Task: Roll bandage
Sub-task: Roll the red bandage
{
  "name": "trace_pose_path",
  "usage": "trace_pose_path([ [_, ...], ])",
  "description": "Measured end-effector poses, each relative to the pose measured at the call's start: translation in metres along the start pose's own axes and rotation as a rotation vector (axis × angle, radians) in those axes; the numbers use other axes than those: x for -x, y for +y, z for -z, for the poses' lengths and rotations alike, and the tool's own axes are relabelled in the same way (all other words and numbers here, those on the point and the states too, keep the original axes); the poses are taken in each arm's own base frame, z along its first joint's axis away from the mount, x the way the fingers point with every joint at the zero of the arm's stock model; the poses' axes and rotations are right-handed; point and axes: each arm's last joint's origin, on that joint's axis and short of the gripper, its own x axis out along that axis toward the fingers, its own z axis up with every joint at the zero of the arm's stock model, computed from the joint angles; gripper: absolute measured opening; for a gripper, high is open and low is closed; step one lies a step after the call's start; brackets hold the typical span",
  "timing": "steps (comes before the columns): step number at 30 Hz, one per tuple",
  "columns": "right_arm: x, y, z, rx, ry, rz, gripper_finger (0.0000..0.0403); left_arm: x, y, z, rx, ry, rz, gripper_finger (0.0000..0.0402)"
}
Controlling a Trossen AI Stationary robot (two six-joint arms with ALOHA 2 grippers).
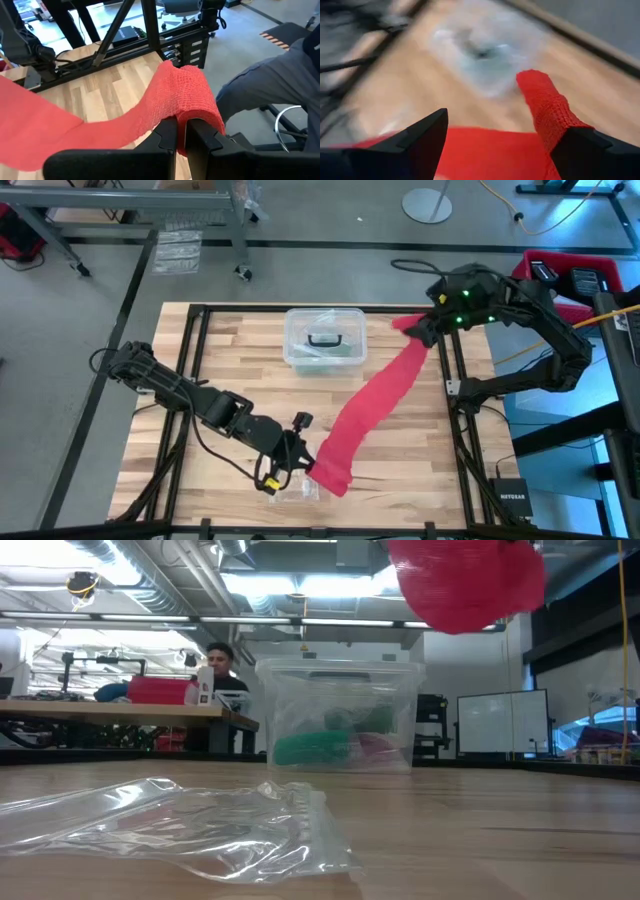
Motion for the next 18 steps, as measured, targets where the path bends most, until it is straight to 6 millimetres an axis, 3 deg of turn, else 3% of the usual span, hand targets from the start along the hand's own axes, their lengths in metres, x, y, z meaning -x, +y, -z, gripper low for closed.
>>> trace_pose_path([
  [3,0.003,0.015,-0.014,0.003,-0.169,-0.114,0.0314,0.000,0.002,0.000,-0.003,0.001,-0.020,0.0012],
  [7,0.022,0.027,-0.032,-0.042,-0.593,-0.013,0.0314,-0.002,0.006,0.001,0.005,0.005,-0.039,0.0012],
  [9,0.027,0.030,-0.035,-0.076,-0.705,0.043,0.0314,-0.003,0.007,0.002,0.005,0.008,-0.043,0.0012],
  [12,0.023,0.030,-0.032,-0.058,-0.642,0.018,0.0314,-0.006,0.007,0.004,0.007,0.021,-0.044,0.0012],
  [18,0.003,0.021,-0.013,-0.009,-0.275,0.001,0.0314,-0.006,0.010,0.006,-0.009,0.040,-0.067,0.0012],
])
